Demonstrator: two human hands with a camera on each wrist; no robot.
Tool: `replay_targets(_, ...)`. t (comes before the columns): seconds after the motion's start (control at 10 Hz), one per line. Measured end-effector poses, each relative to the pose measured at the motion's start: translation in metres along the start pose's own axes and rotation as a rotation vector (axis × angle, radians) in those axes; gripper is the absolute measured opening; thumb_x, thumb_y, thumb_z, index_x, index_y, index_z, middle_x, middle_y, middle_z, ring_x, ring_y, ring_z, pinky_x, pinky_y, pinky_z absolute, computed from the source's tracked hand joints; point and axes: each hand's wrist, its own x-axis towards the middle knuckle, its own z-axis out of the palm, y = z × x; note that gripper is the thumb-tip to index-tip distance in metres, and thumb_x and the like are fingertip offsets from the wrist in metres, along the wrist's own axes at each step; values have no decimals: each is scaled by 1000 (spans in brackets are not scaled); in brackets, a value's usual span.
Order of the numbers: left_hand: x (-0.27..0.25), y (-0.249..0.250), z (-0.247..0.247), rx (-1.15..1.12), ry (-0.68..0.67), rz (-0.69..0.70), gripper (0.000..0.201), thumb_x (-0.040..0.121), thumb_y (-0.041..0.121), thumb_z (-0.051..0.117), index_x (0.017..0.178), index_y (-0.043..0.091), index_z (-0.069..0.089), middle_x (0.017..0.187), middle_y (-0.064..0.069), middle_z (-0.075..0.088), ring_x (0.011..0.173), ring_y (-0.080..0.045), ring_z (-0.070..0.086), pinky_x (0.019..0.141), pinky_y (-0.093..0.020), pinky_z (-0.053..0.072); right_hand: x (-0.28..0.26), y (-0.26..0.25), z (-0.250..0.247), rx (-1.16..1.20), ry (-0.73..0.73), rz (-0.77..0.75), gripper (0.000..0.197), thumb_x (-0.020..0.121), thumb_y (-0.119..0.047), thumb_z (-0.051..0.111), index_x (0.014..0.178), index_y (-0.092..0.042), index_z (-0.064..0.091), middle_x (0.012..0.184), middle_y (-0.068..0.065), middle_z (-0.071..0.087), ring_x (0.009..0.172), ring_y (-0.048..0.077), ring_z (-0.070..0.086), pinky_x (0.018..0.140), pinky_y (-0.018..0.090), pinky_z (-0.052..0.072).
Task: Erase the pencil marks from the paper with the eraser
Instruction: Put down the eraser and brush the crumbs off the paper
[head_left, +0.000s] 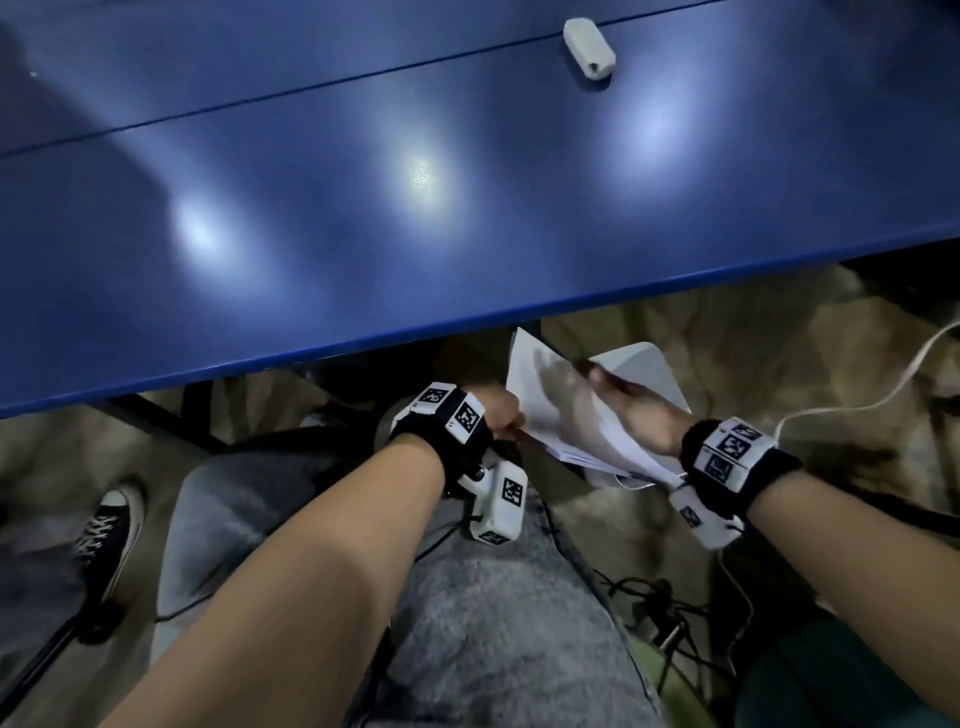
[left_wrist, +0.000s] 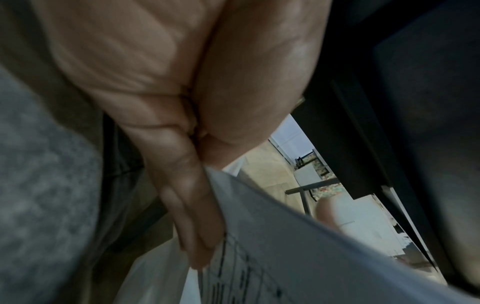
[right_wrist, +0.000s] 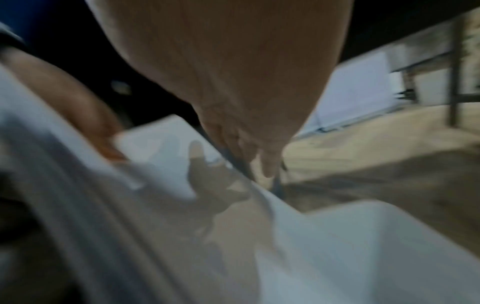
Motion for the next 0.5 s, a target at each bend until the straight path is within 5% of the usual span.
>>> replay_targets(0.1, -1, 4, 4, 85, -52, 93, 37, 101, 14, 48, 133, -4, 54, 134, -20, 57, 123, -31, 56, 85, -24, 51, -14, -30, 35, 249, -121, -236, 60, 96, -62, 29, 149, -34, 31, 157, -14, 30, 145, 3, 26, 115, 16, 16)
replay_targets(0.2, -7, 7, 3, 96, -87, 19, 34, 102, 12, 46, 128, -7, 57, 129, -21, 59, 121, -33, 57, 85, -27, 49, -5, 4, 53, 33, -189, -164, 59, 89, -74, 5, 144, -53, 3, 158, -27, 0, 147, -8, -5, 119, 18, -5)
replay_targets(0.3, -8, 2, -3, 219, -114, -54, 31, 103, 13, 42, 85, 0, 64, 86, -13, 63, 91, -31, 56, 64, -26, 42, -3, 39, 41, 31, -174, 105, 66, 96, -63, 12, 154, -32, 13, 164, -8, 9, 152, 13, 7, 124, 33, 4)
replay_targets(0.4, -13, 3, -9, 216, -50, -57, 35, 103, 14, 41, 82, -1, 65, 83, -13, 62, 75, -28, 55, 60, -25, 34, 10, 52, 22, -109, -54, 343, 78, 96, -62, 14, 150, -9, 32, 154, 18, 37, 140, 32, 36, 117, 39, 25)
replay_targets(0.5, -10, 4, -4, 253, -46, -27, 42, 103, 16, 43, 62, 9, 50, 65, -4, 49, 55, -13, 43, 53, -24, 34, 9, 15, 16, -35, 99, 146, 63, 97, -63, 29, 142, -22, 44, 125, 7, 62, 114, 24, 53, 99, 29, 36)
